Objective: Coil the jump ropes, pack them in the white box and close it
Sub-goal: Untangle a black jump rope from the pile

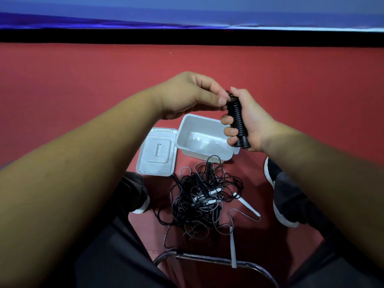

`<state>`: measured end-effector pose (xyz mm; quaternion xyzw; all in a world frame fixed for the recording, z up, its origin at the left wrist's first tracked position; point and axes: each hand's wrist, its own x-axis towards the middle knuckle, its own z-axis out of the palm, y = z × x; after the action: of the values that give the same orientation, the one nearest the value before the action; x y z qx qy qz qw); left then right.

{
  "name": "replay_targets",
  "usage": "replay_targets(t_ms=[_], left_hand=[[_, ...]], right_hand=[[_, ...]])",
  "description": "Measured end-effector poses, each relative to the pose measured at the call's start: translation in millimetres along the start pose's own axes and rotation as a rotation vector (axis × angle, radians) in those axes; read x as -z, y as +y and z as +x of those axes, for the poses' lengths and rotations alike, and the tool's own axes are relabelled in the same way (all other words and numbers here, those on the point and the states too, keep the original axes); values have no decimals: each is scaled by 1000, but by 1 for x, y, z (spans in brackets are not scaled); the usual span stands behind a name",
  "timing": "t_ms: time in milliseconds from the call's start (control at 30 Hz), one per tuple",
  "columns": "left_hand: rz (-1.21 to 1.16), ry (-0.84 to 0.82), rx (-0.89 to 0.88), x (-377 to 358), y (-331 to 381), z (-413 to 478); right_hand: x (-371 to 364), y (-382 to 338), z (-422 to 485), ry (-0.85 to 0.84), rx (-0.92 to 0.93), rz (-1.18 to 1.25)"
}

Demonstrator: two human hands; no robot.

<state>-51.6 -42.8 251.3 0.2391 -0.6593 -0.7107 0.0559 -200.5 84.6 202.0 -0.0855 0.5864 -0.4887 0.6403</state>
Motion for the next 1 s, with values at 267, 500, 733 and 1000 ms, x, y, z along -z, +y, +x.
replay_targets(t_ms=[267, 500, 733, 1000], left_hand=[[-326, 383, 188, 6, -17, 14], [-466, 463, 290, -4, -27, 16], [-496, 491, 226, -6, -24, 15], [-528, 488, 208, -11, -26, 16]], right_hand=[[-2, 2, 7, 56, 125, -109], [-7, 10, 11, 118, 234, -261], [-11, 9, 8, 141, 252, -342], [-13, 9, 7, 154, 257, -352]])
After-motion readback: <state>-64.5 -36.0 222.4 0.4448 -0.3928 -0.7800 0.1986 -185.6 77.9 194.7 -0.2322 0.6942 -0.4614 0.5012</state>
